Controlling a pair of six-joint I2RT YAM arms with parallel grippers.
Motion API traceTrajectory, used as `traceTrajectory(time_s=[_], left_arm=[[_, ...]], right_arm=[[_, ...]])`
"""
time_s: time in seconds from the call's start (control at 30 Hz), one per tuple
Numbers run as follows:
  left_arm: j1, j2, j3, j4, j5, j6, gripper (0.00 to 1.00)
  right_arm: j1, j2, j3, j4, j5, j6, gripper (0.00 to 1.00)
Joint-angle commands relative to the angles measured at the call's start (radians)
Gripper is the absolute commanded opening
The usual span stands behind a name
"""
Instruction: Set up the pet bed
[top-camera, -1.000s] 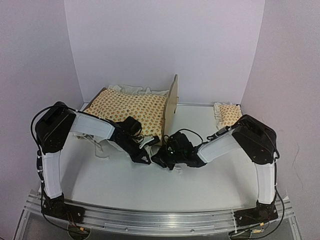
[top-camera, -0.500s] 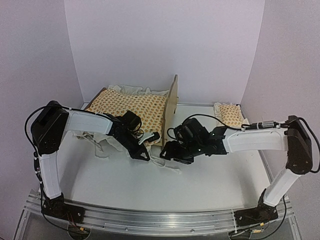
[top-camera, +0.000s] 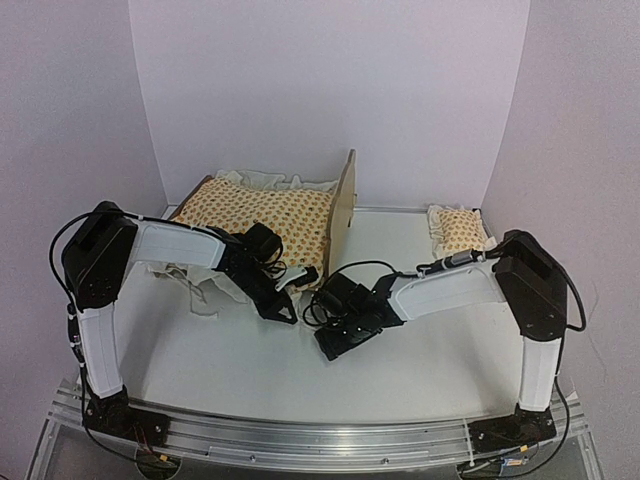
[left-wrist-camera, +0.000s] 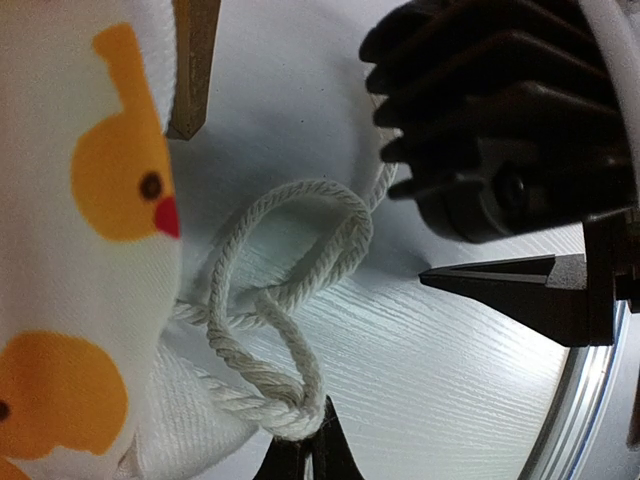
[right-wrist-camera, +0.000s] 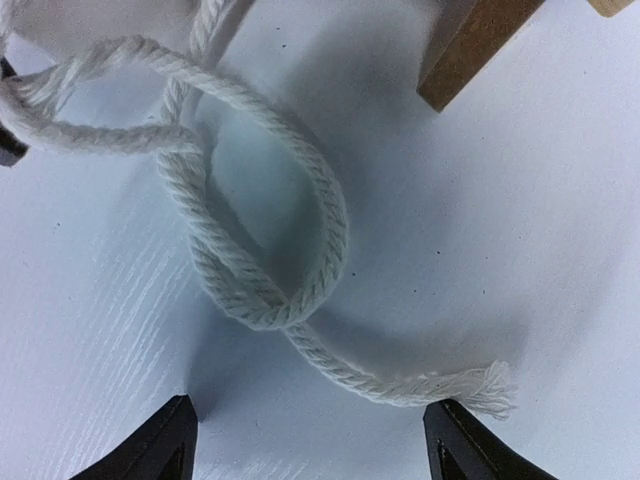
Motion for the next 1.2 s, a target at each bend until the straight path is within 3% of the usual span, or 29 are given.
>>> traceTrajectory(time_s=[0.0, 0.2, 0.3, 0.73, 0.8, 0.83, 0.93, 1.0, 1.17], left_arm=[[0.001, -0.061, 0.041, -0.016, -0.006, 0.025, 0.0], [0.002, -0.058, 0.05, -0.016, -0.009, 0.029, 0.0], [0.001, -0.058, 0.05, -0.02, -0.006, 0.029, 0.0], [0.001, -0.077, 0.059, -0.03, -0.011, 0.023, 0.0], [0.001, -0.082, 0.062, -0.036, -0.015, 0.027, 0.0], [0.001, -0.085, 0.064, -0.039, -0.016, 0.028, 0.0], [0.001, -0.095, 0.075, -0.056, -0.034, 0.041, 0.0], [0.004, -0.102, 0.117, -0.102, -0.053, 0.065, 0.0], [0.042, -0.128, 0.266, -0.272, -0.172, 0.21, 0.0]], right_arm=[[-0.004, -0.02, -0.004, -0.05, -0.029, -0.053, 0.75], [0.011, -0.281, -0.103, 0.071, -0.095, -0.264, 0.76], [-0.029, -0.328, -0.14, 0.139, -0.122, -0.35, 0.8], [-0.121, -0.041, -0.082, 0.132, -0.178, -0.439, 0.81], [-0.121, -0.014, -0.088, 0.107, -0.189, -0.424, 0.73], [-0.12, -0.015, -0.098, 0.099, -0.198, -0.411, 0.63], [-0.115, -0.043, -0.133, 0.088, -0.16, -0.341, 0.19], [-0.118, -0.075, -0.137, 0.064, -0.128, -0.28, 0.03], [-0.183, -0.181, -0.081, -0.002, -0.072, -0.13, 0.0]])
